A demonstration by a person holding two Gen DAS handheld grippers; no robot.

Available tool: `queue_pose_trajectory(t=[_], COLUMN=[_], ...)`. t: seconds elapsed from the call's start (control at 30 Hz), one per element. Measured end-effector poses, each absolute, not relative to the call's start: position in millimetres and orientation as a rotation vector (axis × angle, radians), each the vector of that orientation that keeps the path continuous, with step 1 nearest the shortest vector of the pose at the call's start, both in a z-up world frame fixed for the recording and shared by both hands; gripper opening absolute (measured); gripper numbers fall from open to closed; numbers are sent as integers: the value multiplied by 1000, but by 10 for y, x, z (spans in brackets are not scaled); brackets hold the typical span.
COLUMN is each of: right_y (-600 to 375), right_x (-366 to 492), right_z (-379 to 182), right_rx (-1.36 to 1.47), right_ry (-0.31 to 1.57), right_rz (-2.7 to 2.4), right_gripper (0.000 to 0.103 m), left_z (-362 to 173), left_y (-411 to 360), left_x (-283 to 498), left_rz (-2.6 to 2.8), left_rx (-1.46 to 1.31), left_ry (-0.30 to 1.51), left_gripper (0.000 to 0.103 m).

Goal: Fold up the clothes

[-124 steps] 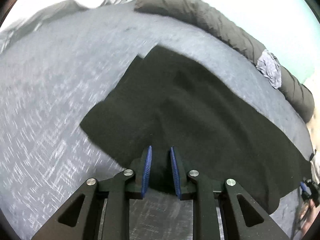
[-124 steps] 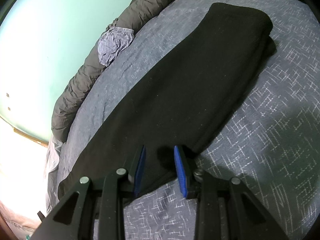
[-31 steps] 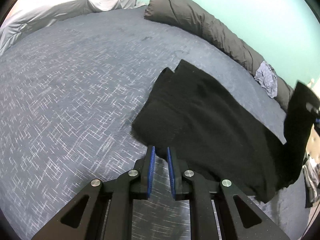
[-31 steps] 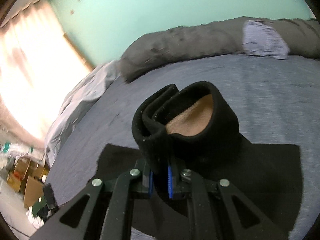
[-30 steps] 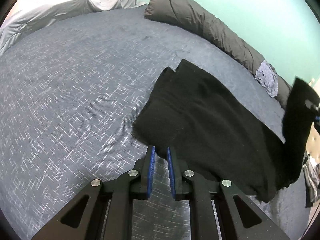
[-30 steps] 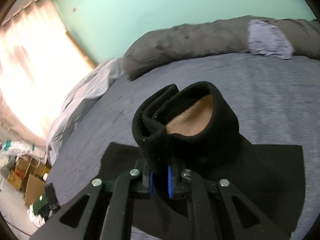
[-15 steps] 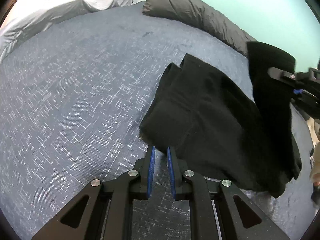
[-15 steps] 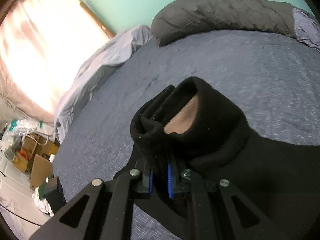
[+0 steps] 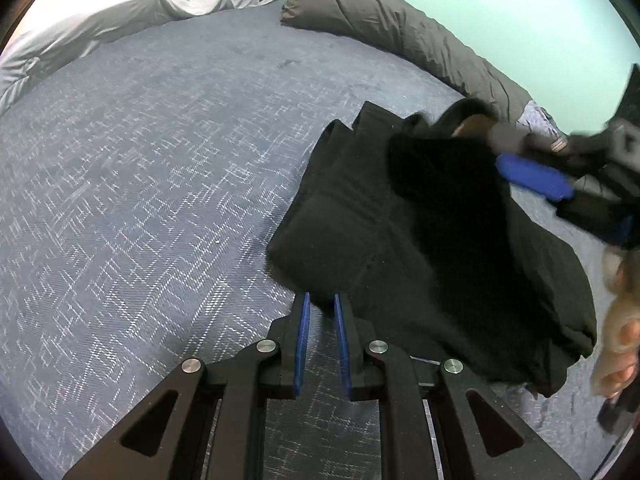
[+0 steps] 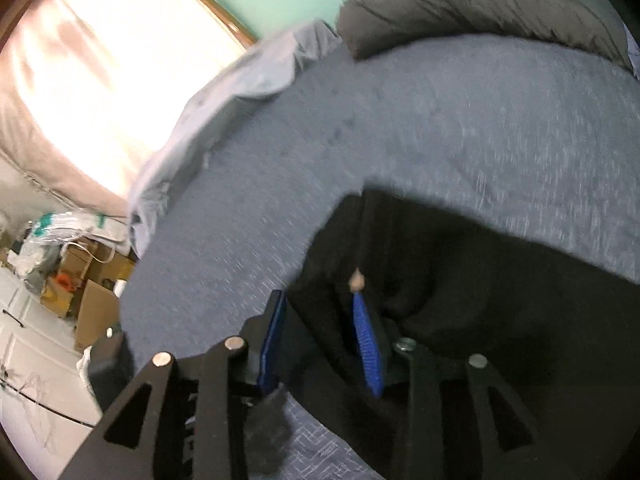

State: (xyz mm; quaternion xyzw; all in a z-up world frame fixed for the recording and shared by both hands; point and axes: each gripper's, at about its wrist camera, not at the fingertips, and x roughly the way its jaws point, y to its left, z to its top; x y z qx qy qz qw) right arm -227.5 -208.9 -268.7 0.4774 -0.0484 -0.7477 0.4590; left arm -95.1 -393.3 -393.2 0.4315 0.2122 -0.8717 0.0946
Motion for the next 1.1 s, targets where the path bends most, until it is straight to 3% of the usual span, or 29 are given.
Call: queue_pose_trajectory(t=[0.13,0.27,0.43,0.5,0.6,0.97,1.03,1.07,1.1], right_y=[-1811,-1391,-680,-391,41,765,799,809,821], right_x=[-2363,-2494,-2569,-2578,-2578,-2590,-2580,-2574,-2571], right_z=[-2528,-2598,-2773,-2833,-2922,-3130,-3169,-3192,-3206], right_rx=[1138,1153,1198,1209,1226,1267,1269,1273,1275], right_ry=[-135,-137,-131,-139,-162,-169,-167,-163,-165], right_rz=[-1887,-1962,-2070,-2110,-2164,-2233,-2224,-2221,-2219], right_gripper=[40,42,44,45,45,49,49,49,49], left_z=[-3904,-3847,-3752,-3739,-3757,-3943,-3957,-3962,-3966], left_y=[-3879,-3815,-3717,-3676,-3630,-3748,-3784,-3798,-3809], left_x=[-982,-1036,-1182,-1263,-1400,-1532,-1532,-1531,-1531], left_rz=[-2618,-2654,-2716,-2726,-2732,-2648,-2638,-2639,-2645], left_rx=[1272,1244,1214,1202,1190,1125,1117,1117,1121], left_ry=[645,662,707,737,780,1031,1057,1065,1071], left_gripper=[16,36,41,51,55,54,36,22,19])
